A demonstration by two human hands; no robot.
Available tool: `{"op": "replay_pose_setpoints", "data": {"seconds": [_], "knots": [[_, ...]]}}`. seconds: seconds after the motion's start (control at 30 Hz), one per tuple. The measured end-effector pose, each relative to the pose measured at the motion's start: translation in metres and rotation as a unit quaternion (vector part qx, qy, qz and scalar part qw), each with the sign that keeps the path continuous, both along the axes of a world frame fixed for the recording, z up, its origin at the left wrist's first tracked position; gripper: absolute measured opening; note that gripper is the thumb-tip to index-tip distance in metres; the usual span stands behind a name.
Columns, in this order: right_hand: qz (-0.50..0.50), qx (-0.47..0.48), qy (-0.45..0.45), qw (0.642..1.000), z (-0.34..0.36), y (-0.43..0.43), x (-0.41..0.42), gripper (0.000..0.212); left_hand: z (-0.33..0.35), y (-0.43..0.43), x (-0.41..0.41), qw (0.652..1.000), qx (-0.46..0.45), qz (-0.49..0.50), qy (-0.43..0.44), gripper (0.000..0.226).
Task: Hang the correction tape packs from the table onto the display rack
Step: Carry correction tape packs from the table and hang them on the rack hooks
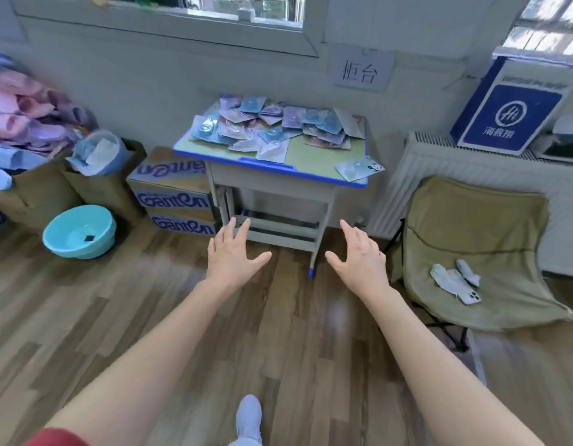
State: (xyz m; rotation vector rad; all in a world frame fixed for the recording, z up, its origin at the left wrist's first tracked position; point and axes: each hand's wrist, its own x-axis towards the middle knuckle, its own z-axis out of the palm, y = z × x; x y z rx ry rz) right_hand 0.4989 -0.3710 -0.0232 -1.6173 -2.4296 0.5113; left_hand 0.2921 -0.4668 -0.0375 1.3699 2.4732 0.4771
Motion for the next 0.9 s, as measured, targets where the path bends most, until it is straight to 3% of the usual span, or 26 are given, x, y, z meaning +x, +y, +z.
{"op": "replay_pose_setpoints", "data": {"seconds": [0.5,0.63,0.9], "knots": [[-0.155,-0.052,0.015,0.986,-0.017,0.233,-0.1,0.069,-0.013,0.244,-0.12,0.998,0.006,-0.063,0.002,0.08],[-0.231,-0.095,0.018,0.968,-0.035,0.315,-0.115,0.076,-0.015,0.317,-0.142,0.998,0.012,-0.062,-0.004,0.079],[-0.308,-0.168,-0.039,0.935,-0.077,0.393,-0.138,0.092,-0.031,0.383,-0.178,0.999,-0.007,-0.031,-0.001,0.077]]}}
